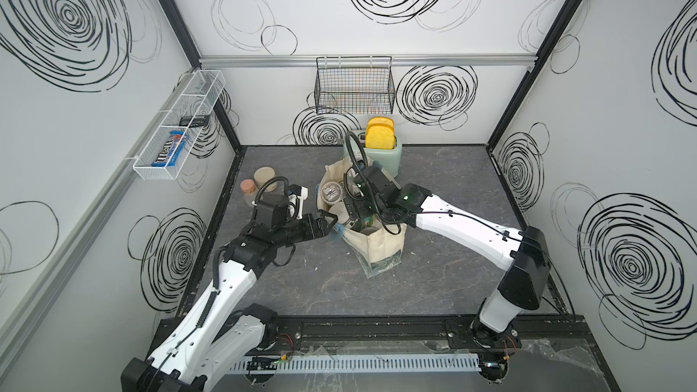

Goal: Take out the seed jars from the canvas bag
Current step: Adjust the seed jar in the canvas bag.

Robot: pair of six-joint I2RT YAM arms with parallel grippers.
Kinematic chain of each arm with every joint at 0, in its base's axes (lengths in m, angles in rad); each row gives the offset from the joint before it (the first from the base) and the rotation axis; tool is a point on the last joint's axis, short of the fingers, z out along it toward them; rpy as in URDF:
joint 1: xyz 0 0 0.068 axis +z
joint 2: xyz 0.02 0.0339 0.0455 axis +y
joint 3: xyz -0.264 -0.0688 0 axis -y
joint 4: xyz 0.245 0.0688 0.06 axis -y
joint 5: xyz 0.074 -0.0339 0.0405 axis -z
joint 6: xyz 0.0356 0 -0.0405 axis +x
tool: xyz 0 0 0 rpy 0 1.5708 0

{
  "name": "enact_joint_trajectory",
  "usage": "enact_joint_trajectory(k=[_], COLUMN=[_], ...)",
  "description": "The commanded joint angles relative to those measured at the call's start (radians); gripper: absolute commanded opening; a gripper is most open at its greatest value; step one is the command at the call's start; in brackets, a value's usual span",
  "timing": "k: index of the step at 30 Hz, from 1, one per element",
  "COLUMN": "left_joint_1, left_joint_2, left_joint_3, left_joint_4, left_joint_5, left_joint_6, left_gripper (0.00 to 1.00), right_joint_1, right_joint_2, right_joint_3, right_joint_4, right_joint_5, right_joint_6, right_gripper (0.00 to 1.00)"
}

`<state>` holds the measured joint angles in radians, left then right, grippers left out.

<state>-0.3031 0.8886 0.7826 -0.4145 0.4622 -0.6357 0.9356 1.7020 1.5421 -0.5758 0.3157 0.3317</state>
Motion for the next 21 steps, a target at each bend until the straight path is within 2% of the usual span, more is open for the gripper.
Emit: enact_joint_trajectory(k=[1, 8, 12, 16, 21], left_joint_1=[-0.008, -0.012, -0.013, -0.012, -0.013], left_joint_2=[-0.014, -0.019, -0.014, -0.012, -0.014], left_joint_3=[0.021, 0.010, 0.012, 0.007, 0.007], left_joint_4=[0.040, 0.040, 0.036, 0.036, 0.035], left_joint_5=[0.017, -0.006, -0.010, -0.011, -0.017], left_joint_6=[-0.030, -0.029, -0.022, -0.019, -0.016], left_gripper=[0.91, 0.90, 0.90, 0.90, 0.90], right_joint_1=[0.020, 0.034, 0.038, 0.054, 0.064], right_joint_2=[0.015, 0.008, 0.018, 0.013, -0.011], right_joint_3=[0.037, 0.042, 0.042, 0.056, 0.074], right_joint_4=[-0.027, -0.030, -0.064, -0.088, -0.082], right_joint_5=[0.000, 0.028, 0.069, 0.076, -0.029], right_joint_6=[0.004, -0.011, -0.013, -0.031, -0.042], right_gripper=[1.00, 0.94, 0.88, 0.90, 0.94])
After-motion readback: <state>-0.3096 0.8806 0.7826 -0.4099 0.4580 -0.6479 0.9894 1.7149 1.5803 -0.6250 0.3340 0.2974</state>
